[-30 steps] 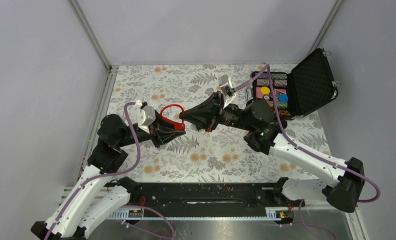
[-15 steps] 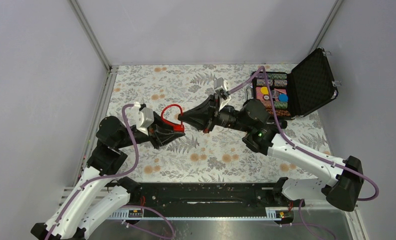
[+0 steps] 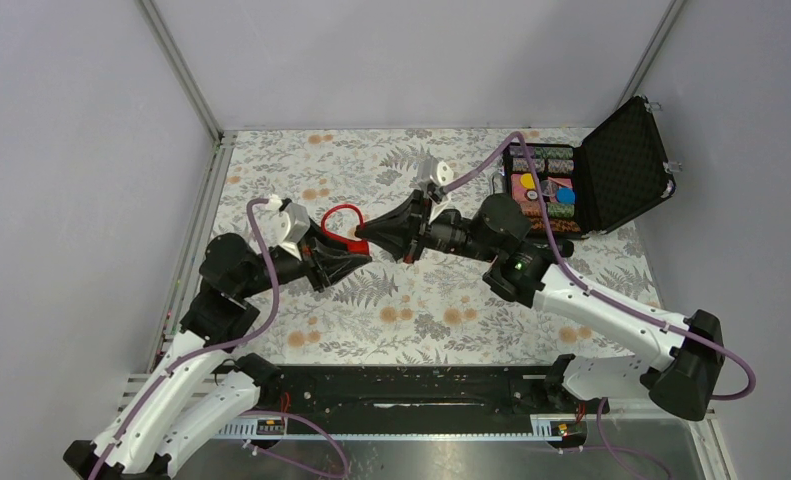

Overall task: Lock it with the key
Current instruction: Lock the lock.

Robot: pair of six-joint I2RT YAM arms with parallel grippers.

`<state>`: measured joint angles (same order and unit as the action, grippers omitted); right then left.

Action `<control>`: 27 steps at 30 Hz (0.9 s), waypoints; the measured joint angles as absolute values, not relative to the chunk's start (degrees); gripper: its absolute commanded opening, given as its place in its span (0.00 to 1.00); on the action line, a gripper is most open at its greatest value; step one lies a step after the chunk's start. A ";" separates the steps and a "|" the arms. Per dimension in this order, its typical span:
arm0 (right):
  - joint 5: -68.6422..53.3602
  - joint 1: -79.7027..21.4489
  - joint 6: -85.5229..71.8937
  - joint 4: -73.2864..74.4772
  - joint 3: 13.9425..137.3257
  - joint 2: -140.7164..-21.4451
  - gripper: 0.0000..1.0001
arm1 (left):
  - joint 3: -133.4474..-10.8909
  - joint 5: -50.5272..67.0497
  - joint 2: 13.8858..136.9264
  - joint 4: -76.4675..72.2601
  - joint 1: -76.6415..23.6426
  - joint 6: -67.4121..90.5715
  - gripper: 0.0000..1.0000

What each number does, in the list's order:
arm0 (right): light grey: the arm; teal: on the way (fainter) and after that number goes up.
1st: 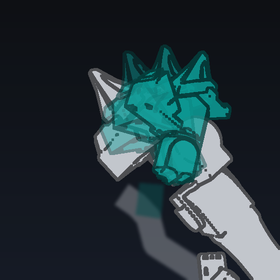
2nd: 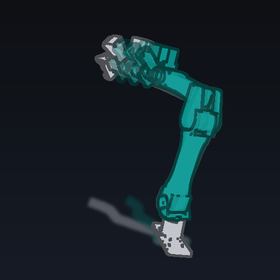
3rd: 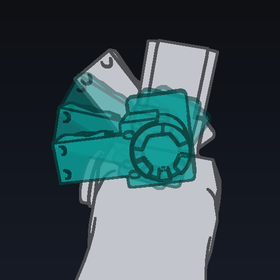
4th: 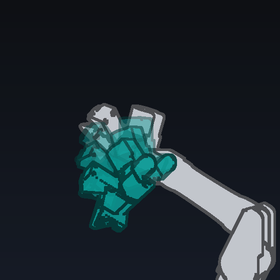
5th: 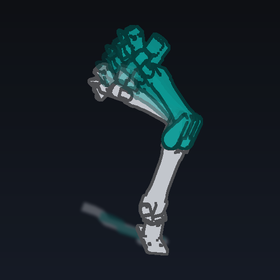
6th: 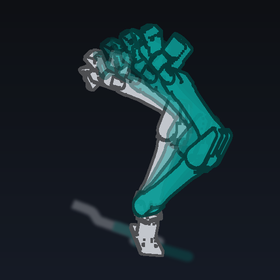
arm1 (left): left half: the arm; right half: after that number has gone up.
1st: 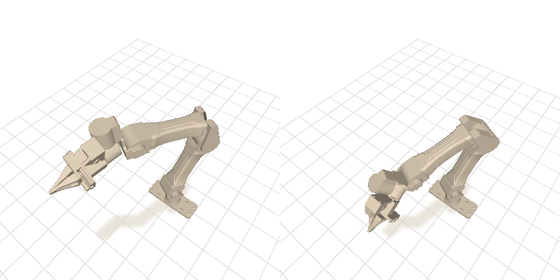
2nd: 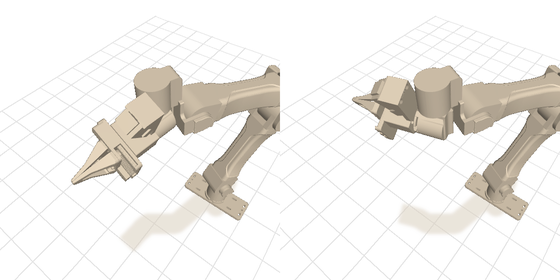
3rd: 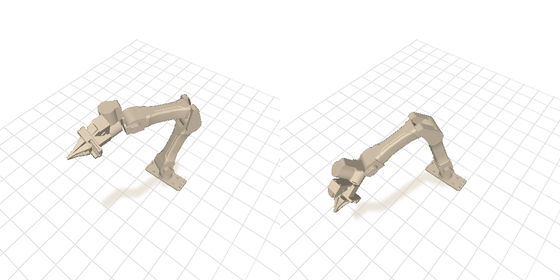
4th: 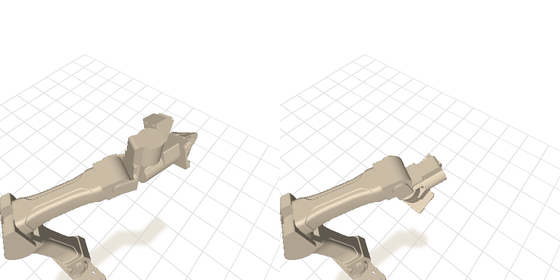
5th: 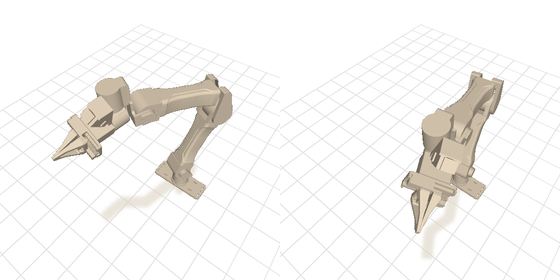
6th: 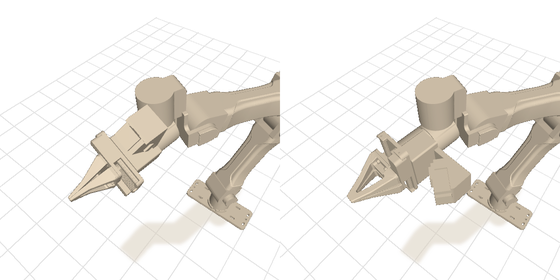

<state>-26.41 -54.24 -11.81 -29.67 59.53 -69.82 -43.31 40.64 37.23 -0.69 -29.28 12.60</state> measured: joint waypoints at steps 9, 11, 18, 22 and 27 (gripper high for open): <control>-23.92 -54.24 -7.81 -22.55 62.22 -71.35 0.00 | -42.54 37.23 38.39 0.45 -29.39 16.16 0.00; -22.48 -54.24 -7.77 -21.15 62.50 -71.37 0.05 | -42.54 36.71 39.07 0.67 -29.43 17.10 0.00; -17.93 -54.35 -11.03 -13.28 64.38 -71.29 0.47 | -42.74 33.71 40.38 0.27 -29.50 19.25 0.00; -14.26 -55.07 -14.41 -8.93 64.62 -70.19 0.66 | -42.87 31.16 40.97 0.64 -29.39 19.53 0.00; -12.32 -53.58 -17.50 -6.83 64.45 -64.93 0.80 | -42.87 28.23 40.99 0.62 -29.17 19.59 0.00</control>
